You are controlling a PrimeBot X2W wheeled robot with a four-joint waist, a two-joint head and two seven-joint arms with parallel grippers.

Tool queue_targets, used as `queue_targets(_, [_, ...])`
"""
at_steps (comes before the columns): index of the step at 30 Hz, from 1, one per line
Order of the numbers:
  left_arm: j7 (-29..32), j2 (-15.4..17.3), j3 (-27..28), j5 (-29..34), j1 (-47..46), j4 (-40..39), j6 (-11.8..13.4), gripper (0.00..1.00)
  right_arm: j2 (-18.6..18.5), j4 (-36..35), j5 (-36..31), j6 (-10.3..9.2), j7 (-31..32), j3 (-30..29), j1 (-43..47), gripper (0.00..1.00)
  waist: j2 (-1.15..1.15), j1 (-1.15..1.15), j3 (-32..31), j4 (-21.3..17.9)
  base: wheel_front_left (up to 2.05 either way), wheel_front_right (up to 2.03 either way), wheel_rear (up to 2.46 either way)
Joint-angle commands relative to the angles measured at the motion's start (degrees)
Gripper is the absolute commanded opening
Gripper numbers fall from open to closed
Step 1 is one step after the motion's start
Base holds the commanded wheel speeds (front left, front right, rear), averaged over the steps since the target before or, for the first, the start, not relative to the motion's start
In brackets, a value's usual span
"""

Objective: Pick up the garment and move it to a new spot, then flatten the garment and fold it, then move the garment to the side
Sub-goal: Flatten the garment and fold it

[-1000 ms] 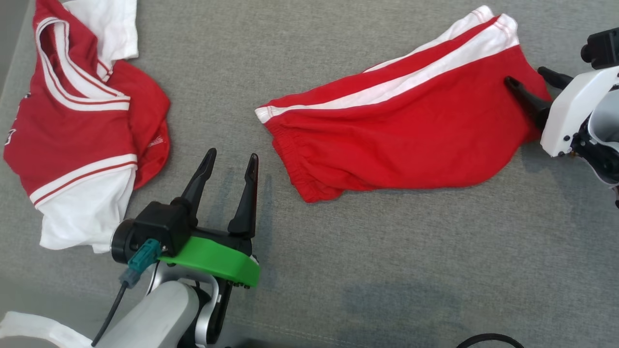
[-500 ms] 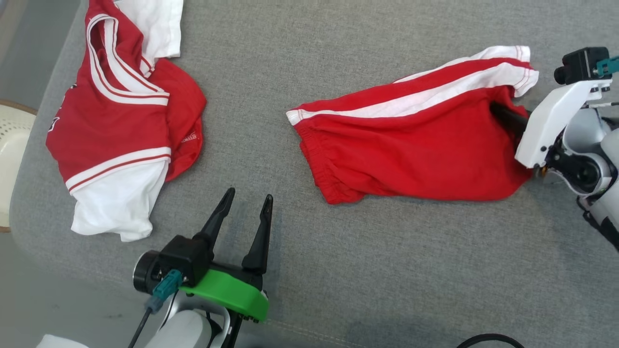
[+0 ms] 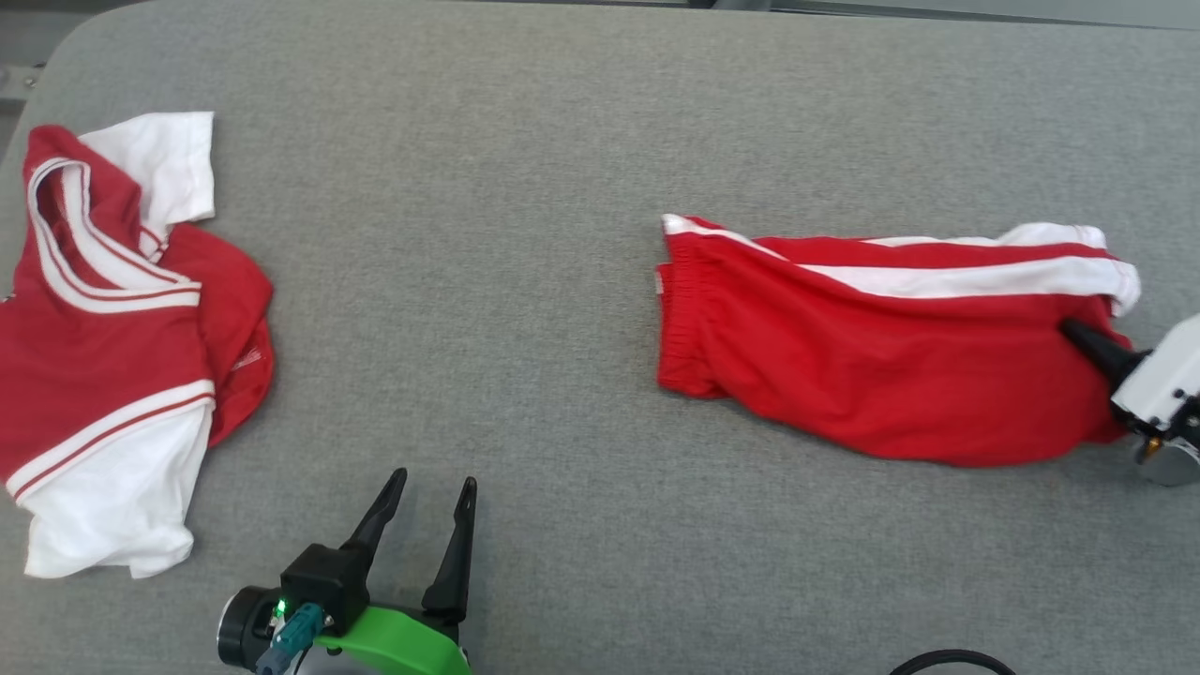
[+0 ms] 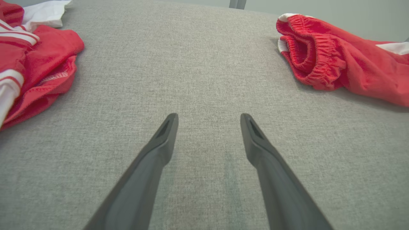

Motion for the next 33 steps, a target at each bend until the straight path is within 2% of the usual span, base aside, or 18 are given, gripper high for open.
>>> queue_targets(1, [-0.17, 0.15, 0.45, 0.70, 1.36, 0.02, -0.29, 1.00, -1.14, 1.45, -0.20, -0.02, -0.84, -0.58, 1.60, 0.00, 0.00, 0.00, -2.68, -4.38, 0.00, 0.00, 0.00])
queue_targets(4, [-0.17, -0.22, 1.22, 1.38, 2.34, -0.09, -0.90, 1.00, -3.97, 6.23, -1.67, 0.00, -4.17, -3.18, 2.18, 0.00, 0.00, 0.00, -2.20, -5.04, 0.00, 0.00, 0.00])
queue_targets(7, [-0.17, -0.47, 1.47, 1.90, 3.16, -0.10, -1.40, 1.00, -4.99, 6.02, -2.56, 0.00, -6.15, -4.14, 1.03, 0.00, 0.00, 0.00, -1.88, -5.20, 0.00, 0.00, 0.00])
queue_targets(10, [-0.17, -0.94, 2.16, 2.85, 4.00, -0.22, -2.30, 1.00, -5.66, 1.22, -4.46, 0.00, -8.51, -4.71, -0.59, 0.00, 0.00, 0.00, -1.64, -5.51, 0.00, 0.00, 0.00])
queue_targets(13, [-0.17, -1.76, 2.98, 3.87, 5.33, -0.22, -3.06, 1.00, -4.52, -5.72, -7.44, 0.00, -8.33, -2.89, -1.46, 0.00, 0.00, 0.00, -1.87, -5.99, 0.00, 0.00, 0.00])
queue_targets(16, [-0.17, -2.85, 3.68, 4.71, 6.04, 0.28, -3.76, 1.00, -1.07, -11.75, -10.77, 0.00, -6.69, -0.37, -2.17, 0.00, 0.00, 0.00, -2.46, -6.01, 0.00, 0.00, 0.00])
queue_targets(19, [-0.17, -3.84, 4.23, 5.49, 5.83, 0.91, -4.73, 1.00, 4.61, -14.03, -14.00, 0.00, -5.19, 1.45, -2.02, 0.00, 0.00, 0.00, -2.94, -5.40, 0.00, 0.00, 0.00])
queue_targets(27, [-0.17, -5.57, 5.91, 7.67, 4.19, 2.15, -6.78, 1.00, 20.51, -5.31, -24.98, 0.00, -5.91, 0.03, -4.29, 0.00, 0.00, 0.00, -3.35, -3.37, 0.00, 0.00, 0.00])
queue_targets(32, [-0.17, -6.50, 7.56, 8.49, 4.23, 2.80, -7.33, 1.00, 24.96, -1.60, -30.98, 0.00, -5.44, -1.78, -5.21, 0.00, 0.00, 0.00, -3.28, -2.62, 0.00, 0.00, 0.00])
queue_targets(33, [-0.17, -6.74, 7.86, 8.55, 4.35, 2.89, -7.48, 1.00, 25.58, -1.39, -31.81, 0.00, -5.32, -2.19, -5.03, 0.25, 0.00, 0.00, -3.31, -2.58, 0.00, 0.00, 0.00])
